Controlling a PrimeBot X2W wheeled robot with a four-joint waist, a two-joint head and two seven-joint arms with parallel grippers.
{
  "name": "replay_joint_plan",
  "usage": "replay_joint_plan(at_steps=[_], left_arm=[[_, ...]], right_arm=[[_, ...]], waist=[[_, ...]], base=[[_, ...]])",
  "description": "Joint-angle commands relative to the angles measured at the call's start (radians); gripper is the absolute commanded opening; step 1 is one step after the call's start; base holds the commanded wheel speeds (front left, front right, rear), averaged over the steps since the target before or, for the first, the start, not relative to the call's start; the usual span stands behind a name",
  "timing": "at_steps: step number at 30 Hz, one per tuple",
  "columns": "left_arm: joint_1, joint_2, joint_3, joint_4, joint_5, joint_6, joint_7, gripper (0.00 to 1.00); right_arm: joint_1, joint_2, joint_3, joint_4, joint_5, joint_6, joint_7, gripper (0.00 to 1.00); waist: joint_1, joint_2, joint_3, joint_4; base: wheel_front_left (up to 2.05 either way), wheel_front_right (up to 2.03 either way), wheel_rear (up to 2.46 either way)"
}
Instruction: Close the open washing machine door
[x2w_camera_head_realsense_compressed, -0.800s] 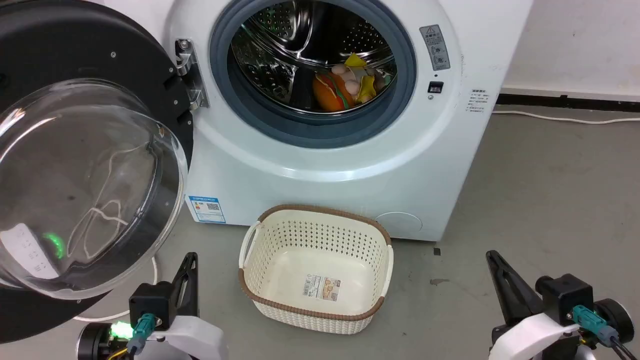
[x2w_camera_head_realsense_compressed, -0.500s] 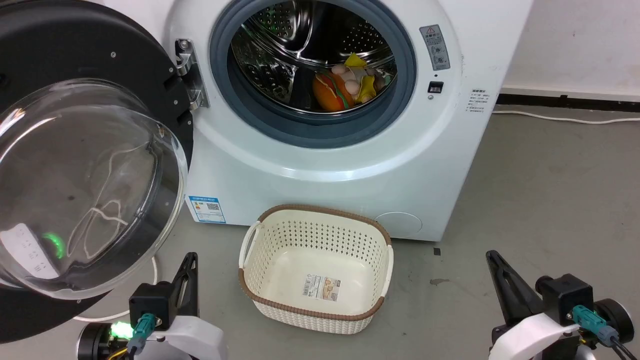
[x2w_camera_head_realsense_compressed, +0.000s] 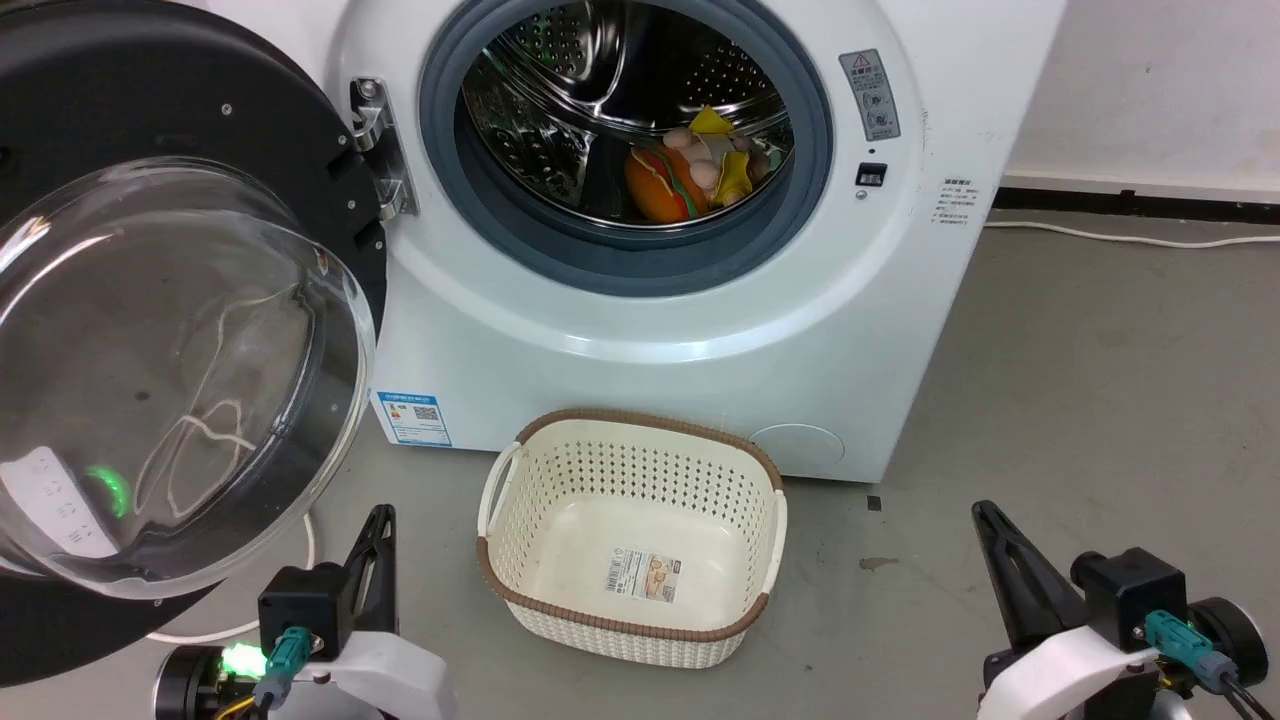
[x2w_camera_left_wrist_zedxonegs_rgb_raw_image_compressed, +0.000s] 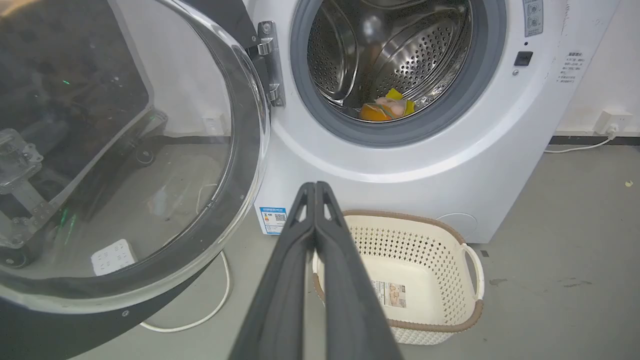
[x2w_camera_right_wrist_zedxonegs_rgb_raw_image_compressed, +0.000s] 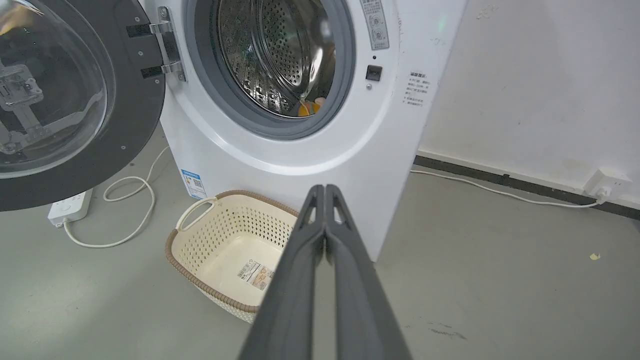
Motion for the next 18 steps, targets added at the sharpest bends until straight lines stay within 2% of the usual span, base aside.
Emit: replay_joint_plan(at_steps=[1,11,12,18], left_arm=[[-0.015,-0.001,0.003,-0.004,0.002,-0.004,0.000,0.00],[-0.015,-0.001,0.003,-0.004,0.002,-0.004,0.000,0.00],[0.000,0.000,0.000,0.000,0.000,0.000,0.000,1.00],[-0.001,0.000,-0.006,0.004,-0.002,0.002,-0.007,1.00]], right_arm=[[-0.012,0.004,0.000,-0.005,-0.007,0.001,0.001,0.00],[-0.012,0.004,0.000,-0.005,-0.007,0.001,0.001,0.00],[0.000,0.000,0.000,0.000,0.001,0.000,0.000,1.00],[0.002,0.000,-0.006,0.002,0.008,0.000,-0.007,1.00]], waist=[[0.0000,0.0000,0.000,0.000],[0.0000,0.0000,0.000,0.000],[0.0000,0.0000,0.000,0.000],[0.0002,0.0000,0.000,0.000]], base=[[0.00,0.00,0.00],[0.00,0.00,0.00],[0.00,0.00,0.00],[0.00,0.00,0.00]])
